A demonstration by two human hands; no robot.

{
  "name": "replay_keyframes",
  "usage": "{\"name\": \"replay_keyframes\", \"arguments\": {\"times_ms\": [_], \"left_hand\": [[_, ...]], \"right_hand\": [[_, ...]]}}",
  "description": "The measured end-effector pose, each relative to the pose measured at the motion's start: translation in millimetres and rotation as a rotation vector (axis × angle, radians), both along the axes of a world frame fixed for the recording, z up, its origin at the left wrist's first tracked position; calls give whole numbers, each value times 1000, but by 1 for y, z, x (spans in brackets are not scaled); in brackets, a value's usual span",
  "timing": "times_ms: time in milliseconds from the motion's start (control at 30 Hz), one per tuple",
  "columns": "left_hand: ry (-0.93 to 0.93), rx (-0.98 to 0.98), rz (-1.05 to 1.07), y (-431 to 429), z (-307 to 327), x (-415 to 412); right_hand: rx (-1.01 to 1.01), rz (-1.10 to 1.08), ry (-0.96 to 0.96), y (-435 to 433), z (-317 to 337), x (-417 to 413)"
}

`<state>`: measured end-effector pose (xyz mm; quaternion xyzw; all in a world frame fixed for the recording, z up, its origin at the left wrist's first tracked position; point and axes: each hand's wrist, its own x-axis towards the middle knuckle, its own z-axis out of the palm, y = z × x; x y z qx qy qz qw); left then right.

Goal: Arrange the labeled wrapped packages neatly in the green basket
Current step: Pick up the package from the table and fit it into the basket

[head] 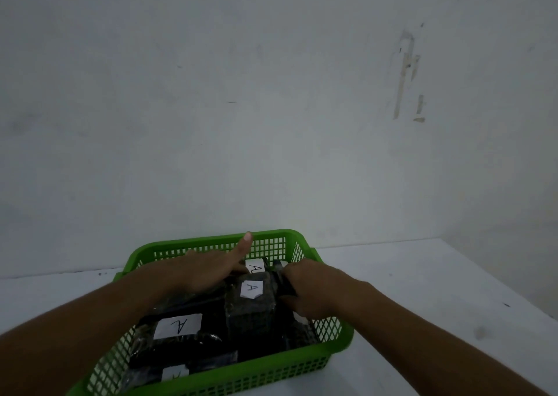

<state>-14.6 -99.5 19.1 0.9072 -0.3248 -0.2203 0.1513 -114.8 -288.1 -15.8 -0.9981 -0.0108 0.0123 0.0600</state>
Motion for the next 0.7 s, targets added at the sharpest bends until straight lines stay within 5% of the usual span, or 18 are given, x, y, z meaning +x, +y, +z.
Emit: {"name": "replay_keyframes", "arguments": {"times_ms": [400,700], "left_hand": [[-70,-216,48,60,9,-20],[-270,-244,-53,143,-29,-67]], "right_hand": [[97,-83,-265,-20,6,-43],[532,-52,-268,-6,-25,-101]]}}
